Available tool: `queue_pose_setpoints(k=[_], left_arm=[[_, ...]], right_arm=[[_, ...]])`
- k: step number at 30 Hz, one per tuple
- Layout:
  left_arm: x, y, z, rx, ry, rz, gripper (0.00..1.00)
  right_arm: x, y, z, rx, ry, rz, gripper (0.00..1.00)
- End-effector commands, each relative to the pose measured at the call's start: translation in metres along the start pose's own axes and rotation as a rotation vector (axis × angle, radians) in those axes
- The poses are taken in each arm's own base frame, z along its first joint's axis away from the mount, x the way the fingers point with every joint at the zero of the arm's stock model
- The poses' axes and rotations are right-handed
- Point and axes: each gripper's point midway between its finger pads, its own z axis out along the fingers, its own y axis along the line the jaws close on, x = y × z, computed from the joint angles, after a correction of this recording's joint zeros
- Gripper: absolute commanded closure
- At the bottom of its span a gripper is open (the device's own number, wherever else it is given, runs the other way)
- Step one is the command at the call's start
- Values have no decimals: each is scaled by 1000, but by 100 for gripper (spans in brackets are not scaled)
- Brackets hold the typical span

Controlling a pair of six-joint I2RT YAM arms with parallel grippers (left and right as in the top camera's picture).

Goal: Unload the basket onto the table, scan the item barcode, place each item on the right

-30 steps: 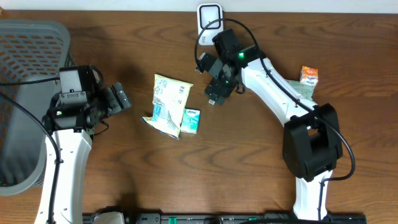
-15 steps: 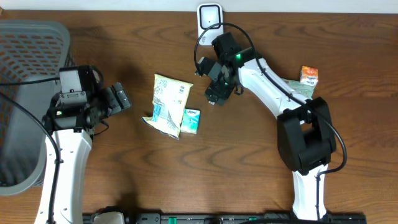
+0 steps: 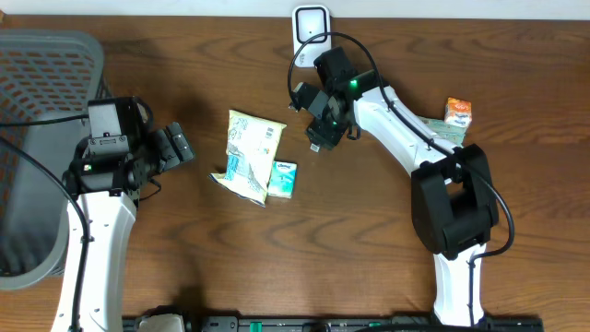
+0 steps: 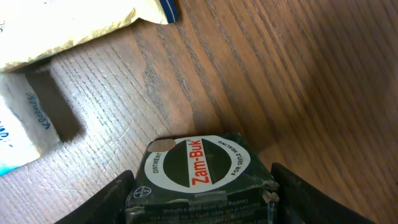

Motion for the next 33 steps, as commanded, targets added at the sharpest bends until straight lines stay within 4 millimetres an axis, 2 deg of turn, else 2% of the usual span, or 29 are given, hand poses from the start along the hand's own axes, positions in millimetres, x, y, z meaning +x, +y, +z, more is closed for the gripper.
queue_pose_setpoints(k=[1, 4, 8, 11, 14, 17, 20, 24, 27, 30, 33], left_arm=[[0, 1, 0, -2, 4, -5, 2], [0, 1, 0, -2, 4, -5, 3], [0, 1, 0, -2, 4, -5, 2], [0, 1, 0, -2, 4, -5, 2], [0, 1, 0, -2, 4, -5, 3], [0, 1, 0, -2, 4, -5, 2], [0, 1, 0, -2, 4, -5, 2], [0, 1, 0, -2, 4, -5, 2], [0, 1, 0, -2, 4, -5, 2], [0, 1, 0, -2, 4, -5, 2], [0, 1, 0, -2, 4, -5, 2]], right_arm=[[-10, -6, -9, 8, -31, 47, 37], [-16, -8, -18, 16, -48, 91, 41], [-29, -14, -44, 19, -97, 201, 46], [-40, -8, -66, -60, -160, 243, 46], [-52, 5, -88, -214, -250, 267, 47], [-61, 15, -106, -382, -337, 313, 52], [-69, 25, -133, -595, -449, 338, 52], [-75, 26, -173, -830, -579, 378, 48], [-75, 24, -193, -947, -618, 422, 48], [-75, 20, -206, -1048, -604, 521, 47], [-77, 15, -208, -1078, -563, 616, 48]])
